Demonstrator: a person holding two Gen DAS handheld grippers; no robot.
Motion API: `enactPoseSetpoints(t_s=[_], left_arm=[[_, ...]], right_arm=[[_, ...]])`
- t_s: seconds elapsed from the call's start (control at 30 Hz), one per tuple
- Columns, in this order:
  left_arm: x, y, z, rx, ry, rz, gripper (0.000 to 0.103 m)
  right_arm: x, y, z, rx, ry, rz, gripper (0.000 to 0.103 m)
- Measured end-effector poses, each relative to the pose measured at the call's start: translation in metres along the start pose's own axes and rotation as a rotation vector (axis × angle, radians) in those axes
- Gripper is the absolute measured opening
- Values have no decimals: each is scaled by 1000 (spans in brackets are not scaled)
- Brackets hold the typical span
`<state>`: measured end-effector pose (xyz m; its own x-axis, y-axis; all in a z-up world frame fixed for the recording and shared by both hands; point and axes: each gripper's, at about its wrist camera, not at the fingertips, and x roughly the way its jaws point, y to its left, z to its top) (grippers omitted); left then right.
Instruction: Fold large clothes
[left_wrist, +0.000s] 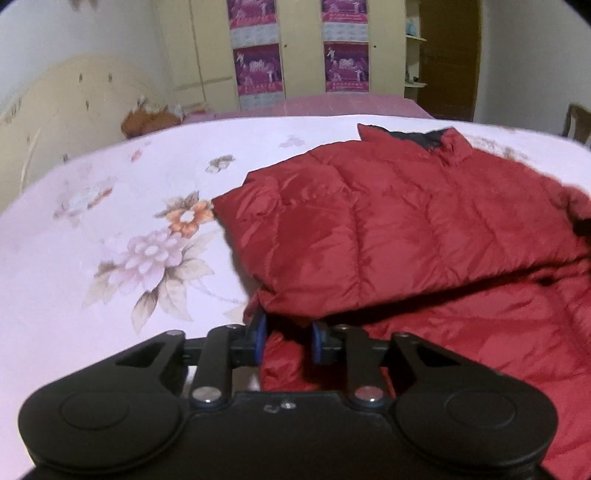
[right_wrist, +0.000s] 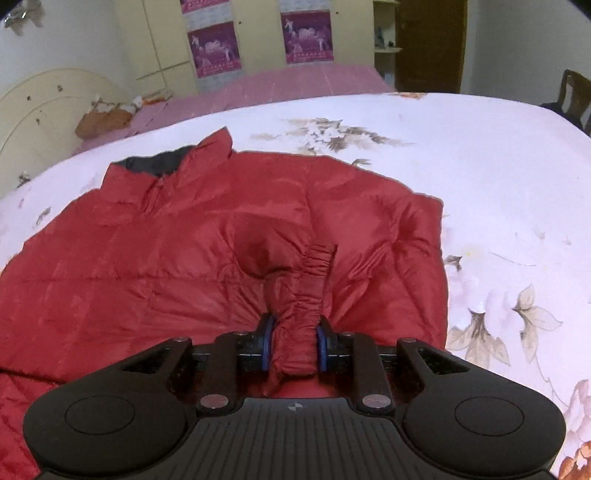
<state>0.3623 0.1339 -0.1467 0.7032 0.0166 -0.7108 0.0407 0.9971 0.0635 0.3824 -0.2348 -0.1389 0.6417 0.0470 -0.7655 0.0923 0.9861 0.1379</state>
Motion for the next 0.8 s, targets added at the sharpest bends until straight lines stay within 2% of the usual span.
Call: enactPoseSetpoints(t_s=[0.03,0.07,0.13,0.23,0.3,0.33,0.4,0.6,0.7,0.8], left_arm=[[-5,6,1,-29,5,-16,31],[-10,12,2,-57,8,-26,34],[-21,24,3,-121,1,-45,33],[-36,36,6,-191,-26,-53,37],[-42,42,11,-230,-50,-61,42],[-42,43,15,-245,-57,-64,45],[-36,44,24,-270,-57,-77,46],[7,38,52,-333,-56,-101,43],[24,27,63,-303,-60,-107,38],[44,23,69,-312,-40,-109,34]], right_arm=[[-5,-1,1,-6,-20,-18,35],[-10,-2,2,-8,-42,-32,40],[-19,-6,6,-2,-74,-28,41],[-28,-8,11,4,-102,-18,41],[-28,-7,16,7,-114,-20,55],[-28,-7,18,13,-126,-25,68],[-27,-6,21,14,-137,-26,69],[-1,-4,32,33,-95,-35,68],[14,-1,34,9,-74,-53,68],[26,-9,35,76,-41,-23,68]])
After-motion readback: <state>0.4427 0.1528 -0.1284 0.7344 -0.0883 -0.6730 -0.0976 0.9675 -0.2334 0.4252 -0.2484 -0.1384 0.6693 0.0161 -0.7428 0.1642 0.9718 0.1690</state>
